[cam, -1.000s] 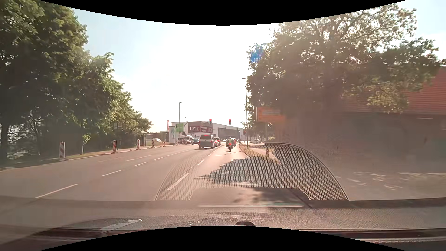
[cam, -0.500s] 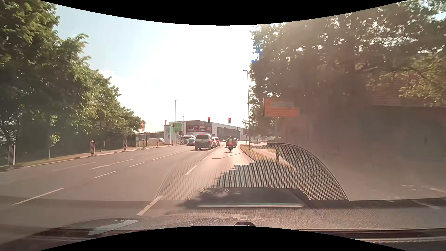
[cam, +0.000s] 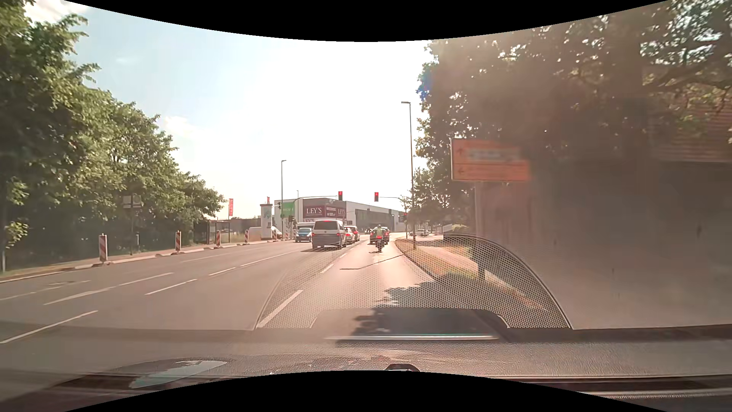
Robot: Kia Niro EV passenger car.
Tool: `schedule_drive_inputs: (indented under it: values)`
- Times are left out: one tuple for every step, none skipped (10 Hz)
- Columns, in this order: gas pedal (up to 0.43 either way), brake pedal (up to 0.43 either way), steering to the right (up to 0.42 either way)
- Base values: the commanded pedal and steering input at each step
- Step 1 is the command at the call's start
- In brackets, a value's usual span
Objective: Follow the waypoints while adhering to traffic rules and regulations
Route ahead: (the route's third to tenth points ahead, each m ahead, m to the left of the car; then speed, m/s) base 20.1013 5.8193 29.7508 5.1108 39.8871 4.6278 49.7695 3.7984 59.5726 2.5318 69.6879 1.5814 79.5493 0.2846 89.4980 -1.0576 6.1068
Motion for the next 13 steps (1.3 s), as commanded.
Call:
schedule_drive_inputs:
  values:
    - [0.028, 0.0, 0.002]
    - [0.028, 0.0, 0.003]
    - [0.028, 0.0, 0.003]
    - [0.028, 0.0, 0.003]
    - [0.028, 0.0, 0.003]
    - [0.028, 0.0, 0.003]
    - [0.028, 0.0, 0.003]
    - [0.028, 0.0, 0.003]
    - [0.028, 0.0, 0.003]
    - [0.028, 0.0, 0.003]
    - [0.028, 0.0, 0.003]
    - [0.028, 0.0, 0.003]
    - [0.028, 0.0, 0.003]
